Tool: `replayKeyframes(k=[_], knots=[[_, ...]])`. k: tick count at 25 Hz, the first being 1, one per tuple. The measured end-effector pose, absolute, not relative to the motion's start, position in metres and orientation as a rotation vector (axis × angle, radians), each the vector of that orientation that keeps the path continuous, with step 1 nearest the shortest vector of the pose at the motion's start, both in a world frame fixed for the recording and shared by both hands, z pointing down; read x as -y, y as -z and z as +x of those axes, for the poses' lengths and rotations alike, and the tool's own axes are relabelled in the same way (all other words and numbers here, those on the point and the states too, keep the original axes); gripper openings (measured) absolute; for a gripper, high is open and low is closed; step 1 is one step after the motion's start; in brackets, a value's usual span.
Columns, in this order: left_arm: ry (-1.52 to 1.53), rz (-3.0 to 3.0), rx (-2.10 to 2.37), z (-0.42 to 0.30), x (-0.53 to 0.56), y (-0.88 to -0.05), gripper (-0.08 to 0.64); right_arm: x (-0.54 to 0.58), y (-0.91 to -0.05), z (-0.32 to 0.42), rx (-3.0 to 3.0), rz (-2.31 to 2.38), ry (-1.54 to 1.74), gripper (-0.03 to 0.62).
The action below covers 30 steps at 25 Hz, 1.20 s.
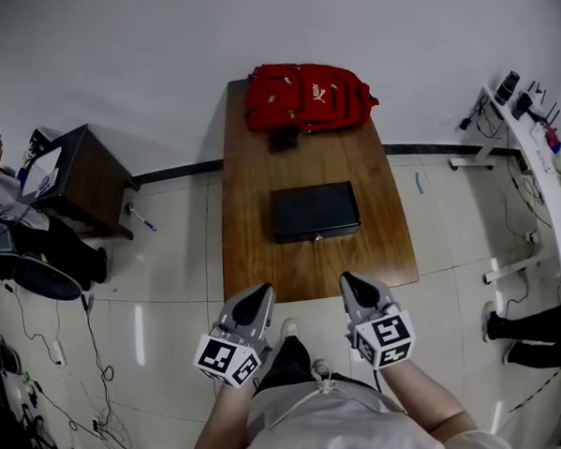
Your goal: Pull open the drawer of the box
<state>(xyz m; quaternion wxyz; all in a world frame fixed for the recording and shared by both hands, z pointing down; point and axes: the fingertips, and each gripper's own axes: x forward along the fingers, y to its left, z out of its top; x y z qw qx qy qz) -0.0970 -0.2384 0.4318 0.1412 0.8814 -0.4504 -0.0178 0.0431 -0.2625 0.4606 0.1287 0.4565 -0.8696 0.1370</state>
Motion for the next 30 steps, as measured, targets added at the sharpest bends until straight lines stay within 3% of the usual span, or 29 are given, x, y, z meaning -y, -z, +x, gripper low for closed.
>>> replayKeyframes(k=[15,27,30], knots=[[-0.124,2.415,1.199,-0.114,0.337,-0.534,0.006,0.368,-0.608,0.017,2.227,1.208,-0.665,0.000],[-0.119,2.345,1.127,-0.120,0.365,-0.579,0.006,0.400,-0.661,0.018,2.047,1.268,-0.779,0.133],[-0.131,2.346,1.110,-0.119,0.365,-0.582,0.006,0.404,-0.666,0.020,2.030,1.313,-0.829,0.125]])
